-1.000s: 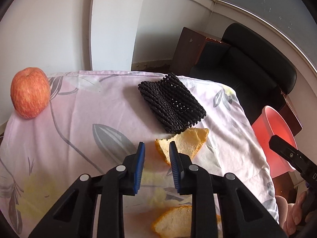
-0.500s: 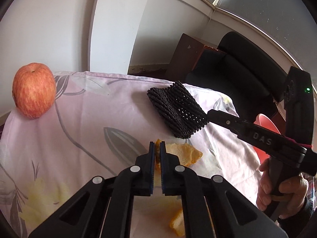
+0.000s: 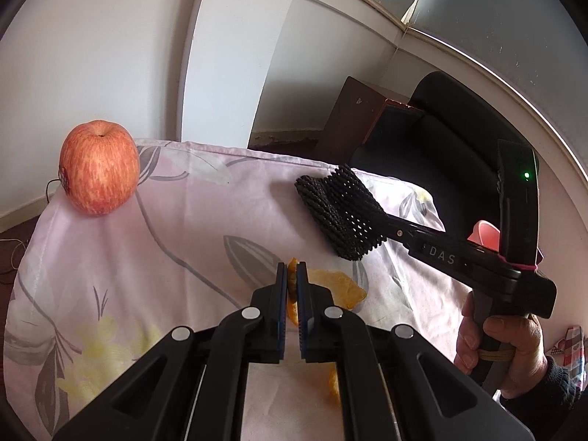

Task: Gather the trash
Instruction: 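Grasp the black foam net with the right gripper while the left grasps an orange peel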

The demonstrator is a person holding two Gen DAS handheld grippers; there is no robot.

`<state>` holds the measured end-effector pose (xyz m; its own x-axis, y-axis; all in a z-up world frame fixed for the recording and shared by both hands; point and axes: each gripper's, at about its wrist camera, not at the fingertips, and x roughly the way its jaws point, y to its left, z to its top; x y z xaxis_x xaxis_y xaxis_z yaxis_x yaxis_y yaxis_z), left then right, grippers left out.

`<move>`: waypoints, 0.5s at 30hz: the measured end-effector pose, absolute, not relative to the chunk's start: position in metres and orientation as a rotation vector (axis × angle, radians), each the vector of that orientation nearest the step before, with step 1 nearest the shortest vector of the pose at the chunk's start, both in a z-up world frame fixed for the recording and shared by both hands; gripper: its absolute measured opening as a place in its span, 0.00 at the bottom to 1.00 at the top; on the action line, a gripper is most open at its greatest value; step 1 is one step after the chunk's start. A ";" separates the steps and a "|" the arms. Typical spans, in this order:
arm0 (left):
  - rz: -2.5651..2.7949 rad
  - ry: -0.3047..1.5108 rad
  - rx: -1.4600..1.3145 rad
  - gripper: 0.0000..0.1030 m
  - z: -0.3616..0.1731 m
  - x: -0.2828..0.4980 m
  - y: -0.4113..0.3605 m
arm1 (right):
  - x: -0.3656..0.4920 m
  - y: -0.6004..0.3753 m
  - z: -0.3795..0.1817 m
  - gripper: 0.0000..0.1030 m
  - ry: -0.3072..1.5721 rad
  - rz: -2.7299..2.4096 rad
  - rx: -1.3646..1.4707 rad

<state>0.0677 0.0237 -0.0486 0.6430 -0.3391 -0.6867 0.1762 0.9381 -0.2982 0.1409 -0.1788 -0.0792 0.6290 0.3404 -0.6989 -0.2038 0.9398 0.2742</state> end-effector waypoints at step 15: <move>-0.308 0.739 -0.155 0.04 -0.010 0.036 0.006 | 0.050 -0.201 -0.031 0.11 0.696 0.306 0.204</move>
<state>0.0363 0.0059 -0.0098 0.6968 -0.3292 -0.6372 0.2207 0.9438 -0.2461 0.0499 -0.2010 -0.0314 0.7257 0.3425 -0.5968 -0.2079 0.9359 0.2843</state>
